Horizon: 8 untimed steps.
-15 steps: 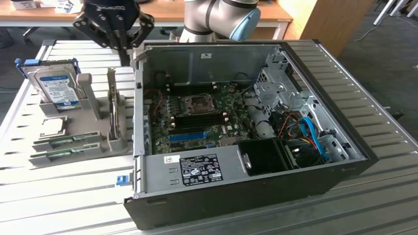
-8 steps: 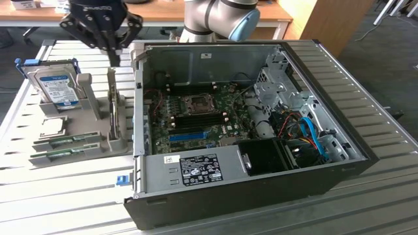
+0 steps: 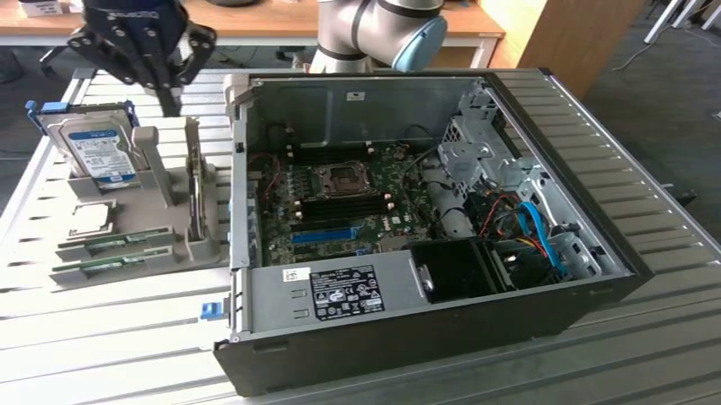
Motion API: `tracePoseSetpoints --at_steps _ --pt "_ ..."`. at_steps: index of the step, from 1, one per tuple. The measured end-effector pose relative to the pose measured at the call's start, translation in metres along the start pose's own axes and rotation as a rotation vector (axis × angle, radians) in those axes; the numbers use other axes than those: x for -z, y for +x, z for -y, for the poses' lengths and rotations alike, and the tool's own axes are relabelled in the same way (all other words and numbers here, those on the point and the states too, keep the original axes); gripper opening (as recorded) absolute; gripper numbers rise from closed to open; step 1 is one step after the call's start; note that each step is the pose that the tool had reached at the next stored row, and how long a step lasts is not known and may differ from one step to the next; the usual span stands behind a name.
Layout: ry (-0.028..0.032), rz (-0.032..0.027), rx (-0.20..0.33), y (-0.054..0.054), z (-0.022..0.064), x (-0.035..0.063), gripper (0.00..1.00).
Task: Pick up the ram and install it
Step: 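Reach for the ram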
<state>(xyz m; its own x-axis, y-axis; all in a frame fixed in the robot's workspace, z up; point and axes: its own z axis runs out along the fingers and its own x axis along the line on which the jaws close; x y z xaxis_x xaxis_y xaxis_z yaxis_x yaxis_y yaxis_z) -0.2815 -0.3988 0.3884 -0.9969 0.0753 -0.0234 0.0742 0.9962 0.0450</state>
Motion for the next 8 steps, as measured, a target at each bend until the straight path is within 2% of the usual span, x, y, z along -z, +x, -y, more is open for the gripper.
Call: tracePoseSetpoints --at_steps 8 --pt "0.0028 0.0001 0.0 0.025 0.0019 -0.0008 0.11"
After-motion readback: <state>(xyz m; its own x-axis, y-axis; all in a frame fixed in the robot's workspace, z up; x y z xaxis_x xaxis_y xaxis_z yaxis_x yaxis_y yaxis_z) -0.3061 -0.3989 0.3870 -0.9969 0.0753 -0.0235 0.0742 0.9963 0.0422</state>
